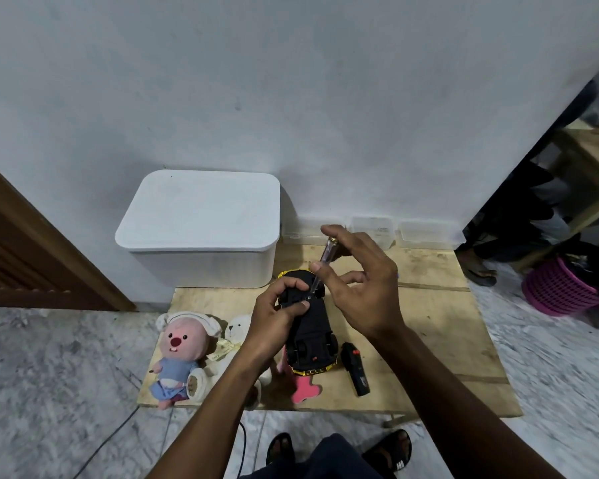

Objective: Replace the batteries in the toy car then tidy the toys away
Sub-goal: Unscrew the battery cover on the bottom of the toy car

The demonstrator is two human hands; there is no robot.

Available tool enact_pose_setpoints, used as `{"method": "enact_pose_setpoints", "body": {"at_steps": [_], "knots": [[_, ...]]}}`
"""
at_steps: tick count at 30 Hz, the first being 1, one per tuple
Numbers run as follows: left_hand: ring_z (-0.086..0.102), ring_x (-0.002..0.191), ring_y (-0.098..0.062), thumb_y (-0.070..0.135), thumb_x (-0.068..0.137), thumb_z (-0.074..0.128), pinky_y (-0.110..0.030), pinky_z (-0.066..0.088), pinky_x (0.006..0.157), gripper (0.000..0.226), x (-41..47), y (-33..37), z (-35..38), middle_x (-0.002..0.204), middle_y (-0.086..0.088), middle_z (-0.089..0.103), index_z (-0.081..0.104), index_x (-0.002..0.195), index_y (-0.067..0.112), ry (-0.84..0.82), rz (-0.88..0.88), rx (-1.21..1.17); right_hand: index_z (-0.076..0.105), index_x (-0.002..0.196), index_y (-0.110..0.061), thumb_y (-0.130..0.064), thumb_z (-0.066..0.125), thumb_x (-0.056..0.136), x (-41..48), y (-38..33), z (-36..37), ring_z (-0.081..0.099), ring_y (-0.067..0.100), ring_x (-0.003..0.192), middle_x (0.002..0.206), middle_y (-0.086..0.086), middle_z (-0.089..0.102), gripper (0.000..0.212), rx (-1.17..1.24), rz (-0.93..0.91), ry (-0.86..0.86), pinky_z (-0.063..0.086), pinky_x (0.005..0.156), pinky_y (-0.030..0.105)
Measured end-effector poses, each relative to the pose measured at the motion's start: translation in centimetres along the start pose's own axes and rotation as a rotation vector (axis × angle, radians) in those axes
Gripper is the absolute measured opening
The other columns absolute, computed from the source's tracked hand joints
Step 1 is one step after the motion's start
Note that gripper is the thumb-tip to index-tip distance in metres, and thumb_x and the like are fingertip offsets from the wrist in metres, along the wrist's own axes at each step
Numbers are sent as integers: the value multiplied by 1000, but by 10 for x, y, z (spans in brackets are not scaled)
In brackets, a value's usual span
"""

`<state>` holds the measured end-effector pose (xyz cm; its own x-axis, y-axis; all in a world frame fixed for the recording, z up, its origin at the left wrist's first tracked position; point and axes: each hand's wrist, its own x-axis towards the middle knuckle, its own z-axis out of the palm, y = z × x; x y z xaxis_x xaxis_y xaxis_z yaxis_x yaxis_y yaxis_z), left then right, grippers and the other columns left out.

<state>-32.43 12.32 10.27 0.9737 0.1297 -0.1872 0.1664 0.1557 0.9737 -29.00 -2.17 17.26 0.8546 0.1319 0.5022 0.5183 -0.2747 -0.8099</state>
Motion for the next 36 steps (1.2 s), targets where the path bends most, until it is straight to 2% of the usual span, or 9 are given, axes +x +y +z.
{"method": "enact_pose_setpoints", "body": {"at_steps": [2,6,11,16,19,22,28,32,36], "knots": [[64,98,-29,-3,79,64,-42,56,80,27,0,-1,0,114,-12,65,69,88,22,2,0,-8,63,128,-24,-7,76,85,0,0,0,64,17,88,96,1,62,47,0,-4,1,53,44,27],[64,95,-27,-9,82,62,-42,56,79,31,-1,-1,0,114,-13,66,69,88,21,12,-8,-20,56,136,-28,-2,66,88,-3,2,0,67,14,96,108,-5,69,55,14,39,-29,59,52,43],[64,94,-26,-10,83,62,-35,57,74,27,-2,1,1,114,-15,65,68,92,15,13,-9,-25,63,127,-26,-8,77,84,-3,-3,-2,65,15,91,101,0,64,48,9,7,5,55,45,31],[64,94,-27,-10,83,62,-39,57,76,29,-3,-2,1,114,-13,66,68,90,17,15,-14,-22,53,139,-33,-5,66,89,-3,2,-1,67,15,97,107,-6,69,59,4,53,-40,57,50,46],[64,93,-27,-10,83,62,-37,58,74,28,-3,-2,1,114,-16,64,68,92,15,13,-14,-19,57,134,-31,-6,70,88,-4,-2,-1,67,13,98,111,-7,69,54,-1,42,-25,58,49,43],[63,91,-24,-10,83,62,-32,56,71,28,-2,0,2,114,-17,64,68,92,16,9,-7,-19,63,127,-28,-7,76,84,-4,-2,-1,64,16,91,101,-5,62,49,5,19,2,54,43,43],[63,93,-27,-10,83,62,-40,57,75,30,-1,0,3,116,-17,64,68,90,18,9,-22,-25,46,145,-29,-2,62,90,-3,5,-2,68,19,94,104,-2,69,63,0,65,-23,57,48,47],[63,91,-25,-11,83,61,-29,56,68,27,0,3,4,115,-19,62,67,95,12,13,-16,-19,57,135,-29,-8,73,87,-3,-1,-2,66,14,96,104,-3,67,55,-16,31,-13,55,44,41],[63,94,-27,-11,84,60,-30,57,70,26,0,3,5,116,-17,63,66,96,11,6,-23,-31,54,138,-29,-7,74,86,-1,3,-1,62,15,86,95,-3,61,60,-20,15,-9,52,40,42]]}}
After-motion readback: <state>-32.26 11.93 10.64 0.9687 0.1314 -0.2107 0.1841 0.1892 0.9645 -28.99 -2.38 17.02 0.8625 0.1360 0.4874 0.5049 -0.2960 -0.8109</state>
